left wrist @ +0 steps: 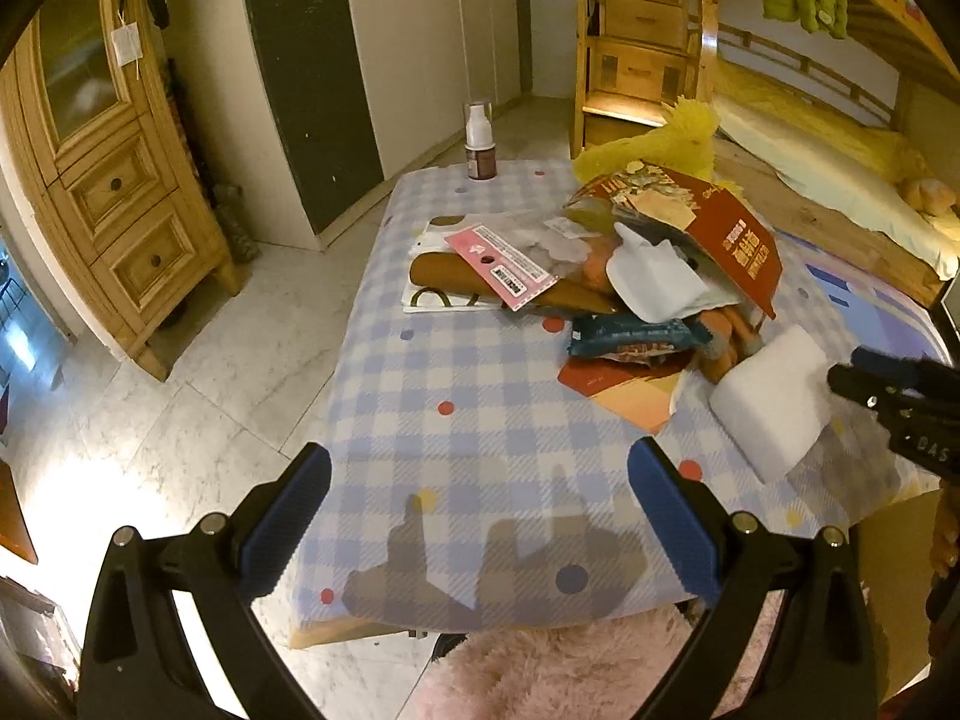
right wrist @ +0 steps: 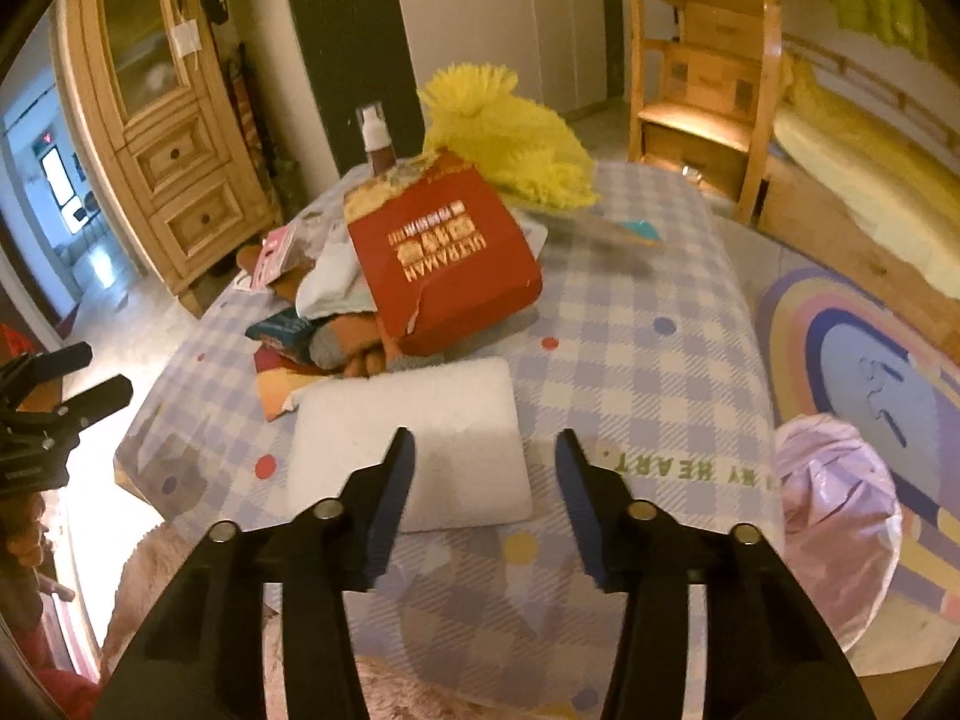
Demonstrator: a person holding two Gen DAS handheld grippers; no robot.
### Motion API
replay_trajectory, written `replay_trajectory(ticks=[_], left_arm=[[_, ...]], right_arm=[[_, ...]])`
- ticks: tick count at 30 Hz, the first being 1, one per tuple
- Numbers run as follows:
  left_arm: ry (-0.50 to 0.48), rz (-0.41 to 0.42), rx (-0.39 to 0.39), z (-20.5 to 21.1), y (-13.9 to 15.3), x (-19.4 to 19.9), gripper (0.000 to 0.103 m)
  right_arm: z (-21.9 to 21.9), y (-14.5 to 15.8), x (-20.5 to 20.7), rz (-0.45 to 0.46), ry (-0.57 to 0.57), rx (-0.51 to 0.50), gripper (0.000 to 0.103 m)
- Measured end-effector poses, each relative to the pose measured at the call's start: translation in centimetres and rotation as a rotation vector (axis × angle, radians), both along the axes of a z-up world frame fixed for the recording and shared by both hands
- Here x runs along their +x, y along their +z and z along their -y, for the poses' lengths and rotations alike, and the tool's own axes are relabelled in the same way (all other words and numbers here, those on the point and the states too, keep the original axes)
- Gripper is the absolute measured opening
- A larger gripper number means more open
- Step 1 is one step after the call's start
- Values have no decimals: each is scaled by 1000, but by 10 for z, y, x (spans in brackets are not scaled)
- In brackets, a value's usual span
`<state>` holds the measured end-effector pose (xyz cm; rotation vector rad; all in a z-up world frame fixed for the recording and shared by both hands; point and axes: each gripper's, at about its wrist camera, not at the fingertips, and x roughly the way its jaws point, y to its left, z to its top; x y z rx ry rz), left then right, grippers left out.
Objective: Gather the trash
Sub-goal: 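Reach the left gripper to the yellow mesh net and grasp it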
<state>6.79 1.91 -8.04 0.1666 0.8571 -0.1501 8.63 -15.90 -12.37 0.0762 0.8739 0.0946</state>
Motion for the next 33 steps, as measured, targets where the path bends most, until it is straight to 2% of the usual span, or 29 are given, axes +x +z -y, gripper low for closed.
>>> replay_trajectory(ticks=[1,4,8,9,13,15,19,23,27,33], left_arm=[[3,1,3,0,0,0,96],[-13,3,9,4,1,1,96],[-25,13,19,11,4,0,96],[-28,18,15,12,6,0,96],[-35,41,10,19,16,-1,96],[-56,55,0,26,23,1,92],[-105,71,-20,47,32,8,77],[-181,101,-46,78,42,23,66],[-241,149,-39,110,50,52,65],[-307,153,-24,150,46,110,65]], right_arm=[[2,-7,3,-28,-4,14,46],[7,-10,2,-36,-4,61,45],[4,-7,-4,-44,30,109,30],[4,-6,-5,-44,38,120,21],[6,19,-23,23,14,108,14],[11,32,-29,56,-15,86,14],[31,61,-39,145,-140,2,14],[58,70,-33,172,-237,-9,14],[84,74,-17,181,-300,2,14],[109,74,13,180,-325,16,15]])
